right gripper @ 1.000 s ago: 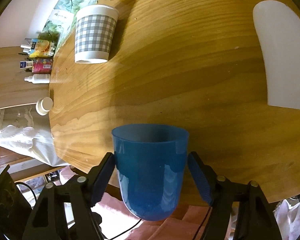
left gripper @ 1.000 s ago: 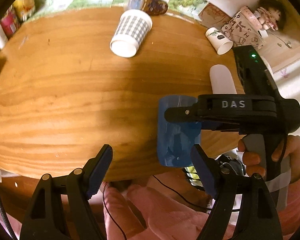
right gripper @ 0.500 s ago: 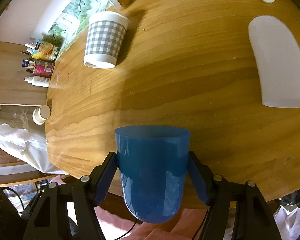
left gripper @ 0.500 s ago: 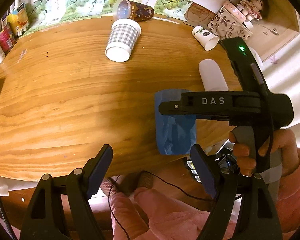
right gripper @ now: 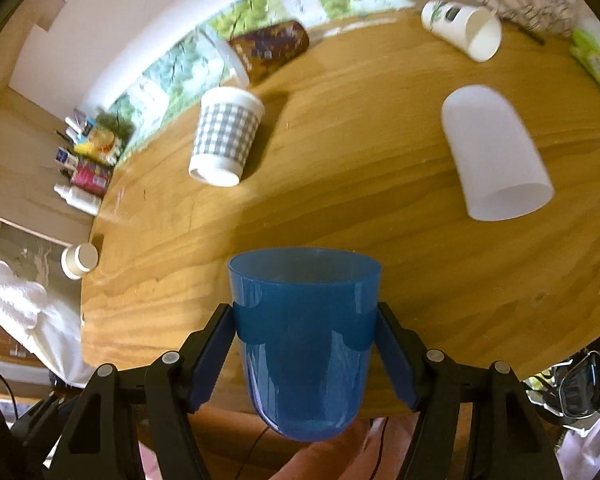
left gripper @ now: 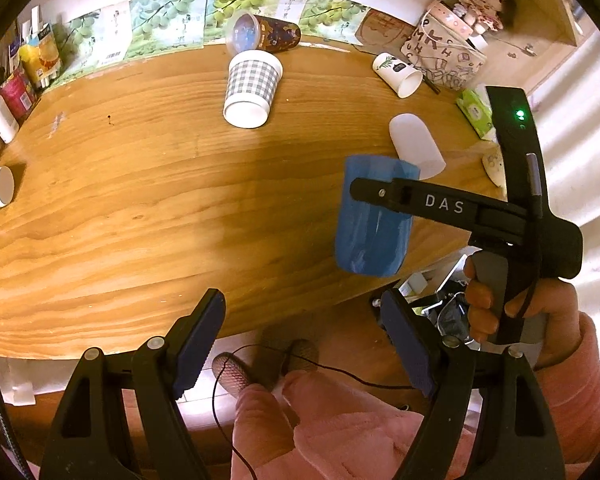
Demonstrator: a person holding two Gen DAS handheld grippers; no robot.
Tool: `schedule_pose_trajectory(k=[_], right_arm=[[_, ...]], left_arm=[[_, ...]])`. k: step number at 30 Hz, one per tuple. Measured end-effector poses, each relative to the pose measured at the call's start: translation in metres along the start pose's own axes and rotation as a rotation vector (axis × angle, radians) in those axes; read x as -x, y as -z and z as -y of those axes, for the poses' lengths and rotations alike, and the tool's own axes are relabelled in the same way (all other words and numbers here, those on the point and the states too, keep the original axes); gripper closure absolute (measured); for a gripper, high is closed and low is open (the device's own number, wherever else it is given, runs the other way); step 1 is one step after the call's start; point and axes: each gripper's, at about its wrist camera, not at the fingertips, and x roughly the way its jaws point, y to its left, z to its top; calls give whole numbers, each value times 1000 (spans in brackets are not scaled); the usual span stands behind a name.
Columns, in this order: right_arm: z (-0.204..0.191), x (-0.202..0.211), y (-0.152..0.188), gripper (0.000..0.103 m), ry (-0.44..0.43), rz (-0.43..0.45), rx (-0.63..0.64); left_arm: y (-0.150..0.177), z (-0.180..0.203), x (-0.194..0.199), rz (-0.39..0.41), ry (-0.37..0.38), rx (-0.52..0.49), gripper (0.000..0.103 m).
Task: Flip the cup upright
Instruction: 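Rotate the blue cup rim-up with the right gripper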
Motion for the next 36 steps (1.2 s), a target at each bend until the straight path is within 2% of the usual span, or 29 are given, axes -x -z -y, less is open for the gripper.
schedule_pose_trajectory(k=[6,11,20,23,30,36], right_arm=[[-2,12,13,33,-4,182,-30],[-7,17,24,33,50,364,-13],[-29,12,53,33,189,670,148],[-37,5,63,33,253,726,216],[-47,-4,83,33,334,848,293],[-48,-13,89,33,356,877,319]], left_arm=[[9,-7,7,-9,-9,-25,20],[11,-16,12,-12,-25,-40,20],[3,-34,16,-10,-51,-62,20],[0,-38,15,-20,-62,-74,20],[-3,-39,16,-21,-65,-110,20],[-3,-34,16,-13,-52,-134,20]])
